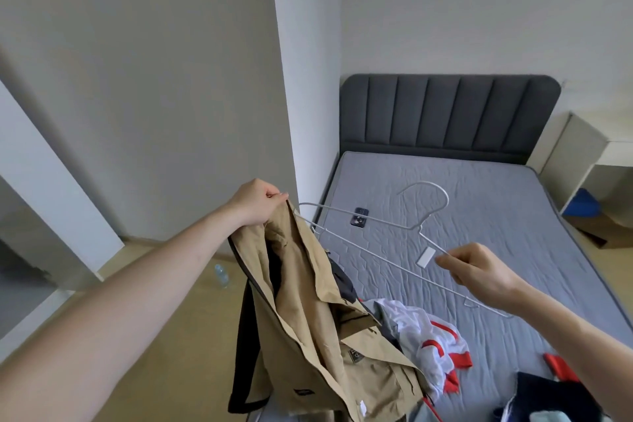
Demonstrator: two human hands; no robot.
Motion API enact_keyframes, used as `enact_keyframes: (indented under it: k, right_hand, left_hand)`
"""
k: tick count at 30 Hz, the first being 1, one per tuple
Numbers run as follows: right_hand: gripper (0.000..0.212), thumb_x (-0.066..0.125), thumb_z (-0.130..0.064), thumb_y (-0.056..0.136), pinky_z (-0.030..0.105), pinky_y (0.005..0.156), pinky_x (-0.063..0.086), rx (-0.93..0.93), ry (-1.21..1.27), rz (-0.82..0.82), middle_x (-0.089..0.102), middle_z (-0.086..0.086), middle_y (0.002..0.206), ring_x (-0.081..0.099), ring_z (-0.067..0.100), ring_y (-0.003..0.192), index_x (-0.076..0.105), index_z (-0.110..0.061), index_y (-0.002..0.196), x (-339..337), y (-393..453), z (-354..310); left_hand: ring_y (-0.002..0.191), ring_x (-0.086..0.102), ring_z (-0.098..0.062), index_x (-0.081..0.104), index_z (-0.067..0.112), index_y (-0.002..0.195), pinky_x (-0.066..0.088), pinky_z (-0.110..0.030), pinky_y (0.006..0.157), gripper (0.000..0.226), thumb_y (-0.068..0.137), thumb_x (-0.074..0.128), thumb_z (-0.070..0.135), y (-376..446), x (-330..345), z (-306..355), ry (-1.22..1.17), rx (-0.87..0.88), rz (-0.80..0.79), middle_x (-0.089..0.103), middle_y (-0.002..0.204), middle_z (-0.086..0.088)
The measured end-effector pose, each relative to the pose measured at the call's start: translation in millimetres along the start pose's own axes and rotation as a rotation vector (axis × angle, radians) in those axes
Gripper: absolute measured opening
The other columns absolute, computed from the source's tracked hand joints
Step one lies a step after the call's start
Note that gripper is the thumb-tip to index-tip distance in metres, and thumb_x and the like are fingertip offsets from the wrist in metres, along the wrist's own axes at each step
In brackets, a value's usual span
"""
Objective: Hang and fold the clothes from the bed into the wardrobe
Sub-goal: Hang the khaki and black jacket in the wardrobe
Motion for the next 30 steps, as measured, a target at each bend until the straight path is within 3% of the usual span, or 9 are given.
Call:
enact_keyframes:
  k: [8,13,16,24,27,30]
  right_hand:
    - [0.047,0.063,-0.03,0.101,0.027,0.049,0.026,-0.006,-0.018,-0.064,0.033,0.0,0.057,0.028,0.017,0.052,0.044,-0.016,0.06,4,-13,-3]
    - [0.057,0.059,-0.054,0.097,0.027,0.05,0.022,-0.045,-0.004,-0.099,0.029,0.0,0.057,0.023,0.014,0.052,0.038,-0.017,0.059,27,-18,-17]
    - [0.061,0.05,-0.063,0.097,0.027,0.051,0.022,-0.084,-0.062,-0.019,0.028,-0.002,0.055,0.024,0.012,0.051,0.036,-0.017,0.059,49,-14,-24]
    - [0.068,0.056,-0.049,0.101,0.023,0.049,0.017,-0.041,0.032,0.234,0.024,-0.008,0.043,0.024,0.011,0.043,0.032,-0.026,0.041,92,-12,-31]
    - [0.066,0.058,-0.052,0.099,0.032,0.054,0.017,-0.041,0.032,0.295,0.021,-0.005,0.048,0.02,0.011,0.048,0.026,-0.021,0.05,84,-13,-25]
    - [0.066,0.062,-0.05,0.097,0.027,0.049,0.015,-0.036,-0.019,0.395,0.019,-0.005,0.047,0.02,0.013,0.047,0.024,-0.019,0.053,65,-15,-16]
  left_hand:
    - [0.059,0.036,-0.019,0.048,0.015,0.064,0.031,-0.031,0.062,0.047,0.101,0.058,0.043,3,2,1,0.011,-0.017,-0.05,0.036,0.059,-0.003]
    - [0.056,0.03,-0.02,0.033,0.017,0.059,0.026,-0.033,0.059,0.053,0.102,0.058,0.039,-8,10,24,0.017,0.077,-0.073,0.028,0.053,0.001]
    - [0.056,0.027,-0.019,0.034,0.015,0.06,0.024,-0.034,0.058,0.053,0.102,0.057,0.037,-15,11,40,-0.004,0.14,-0.056,0.026,0.055,-0.001]
    - [0.053,0.025,-0.016,0.034,0.014,0.058,0.025,-0.03,0.053,0.054,0.102,0.059,0.034,-33,-5,75,-0.115,0.259,0.137,0.025,0.051,0.003]
    - [0.052,0.03,-0.018,0.04,0.009,0.057,0.029,-0.033,0.054,0.055,0.102,0.059,0.036,-29,-20,74,-0.072,0.263,0.199,0.029,0.048,0.002]
    - [0.054,0.035,-0.022,0.045,0.004,0.062,0.032,-0.034,0.056,0.055,0.101,0.059,0.039,-23,-28,61,-0.009,0.243,0.231,0.035,0.048,-0.001]
Point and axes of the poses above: each hand's wrist, its own y-axis towards the middle knuckle, its own x-axis out of the palm, z = x × y, the point moved 1 cm from there along y, towards the middle knuckle
